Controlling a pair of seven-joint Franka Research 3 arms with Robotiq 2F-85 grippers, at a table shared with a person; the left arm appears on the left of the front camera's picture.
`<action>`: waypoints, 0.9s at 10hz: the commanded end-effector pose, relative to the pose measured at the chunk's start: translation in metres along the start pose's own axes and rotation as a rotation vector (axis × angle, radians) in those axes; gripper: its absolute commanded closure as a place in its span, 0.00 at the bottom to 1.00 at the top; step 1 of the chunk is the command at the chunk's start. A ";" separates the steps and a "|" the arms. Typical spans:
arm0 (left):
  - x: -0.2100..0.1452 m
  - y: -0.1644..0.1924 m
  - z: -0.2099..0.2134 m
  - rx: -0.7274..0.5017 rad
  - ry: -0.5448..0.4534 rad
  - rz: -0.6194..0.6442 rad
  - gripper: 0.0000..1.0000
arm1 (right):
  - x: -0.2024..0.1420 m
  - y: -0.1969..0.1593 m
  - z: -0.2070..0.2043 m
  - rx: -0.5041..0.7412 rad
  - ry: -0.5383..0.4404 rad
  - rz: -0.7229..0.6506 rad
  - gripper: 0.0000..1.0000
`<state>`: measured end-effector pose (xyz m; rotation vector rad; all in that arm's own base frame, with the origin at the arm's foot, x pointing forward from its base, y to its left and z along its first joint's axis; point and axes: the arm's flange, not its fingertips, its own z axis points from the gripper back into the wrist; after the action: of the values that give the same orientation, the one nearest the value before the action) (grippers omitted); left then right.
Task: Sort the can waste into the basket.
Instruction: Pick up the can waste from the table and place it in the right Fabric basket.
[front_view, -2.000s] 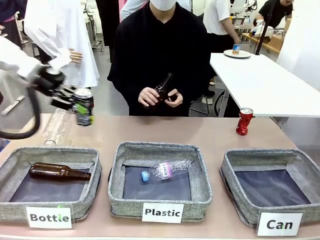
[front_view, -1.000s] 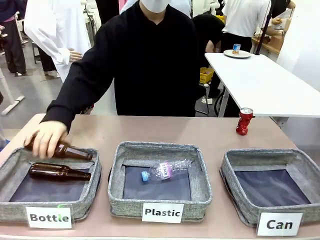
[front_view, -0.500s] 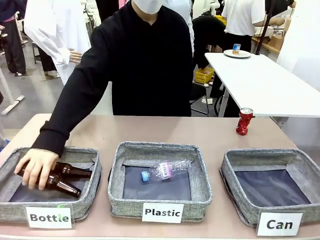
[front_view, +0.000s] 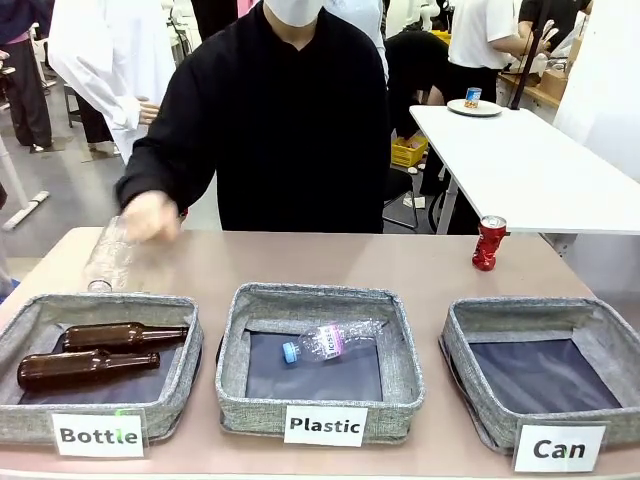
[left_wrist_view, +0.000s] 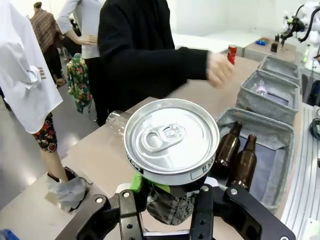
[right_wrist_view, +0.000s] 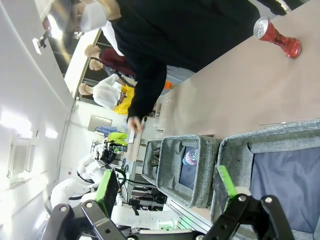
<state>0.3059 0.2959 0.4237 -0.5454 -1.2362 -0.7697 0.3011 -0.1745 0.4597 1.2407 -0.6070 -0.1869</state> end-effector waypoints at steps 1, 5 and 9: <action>0.031 -0.010 -0.030 0.045 0.041 -0.008 1.00 | 0.002 0.000 -0.002 0.025 -0.021 0.026 0.00; 0.105 -0.043 -0.161 -0.067 0.171 -0.195 1.00 | 0.002 0.000 -0.002 0.025 -0.021 0.026 0.00; 0.140 -0.085 -0.307 -0.250 0.135 -0.250 1.00 | 0.002 0.000 -0.002 0.025 -0.021 0.026 0.00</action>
<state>0.4292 -0.0113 0.4837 -0.5048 -1.1198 -1.1535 0.3012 -0.1742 0.4599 1.2405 -0.6065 -0.1857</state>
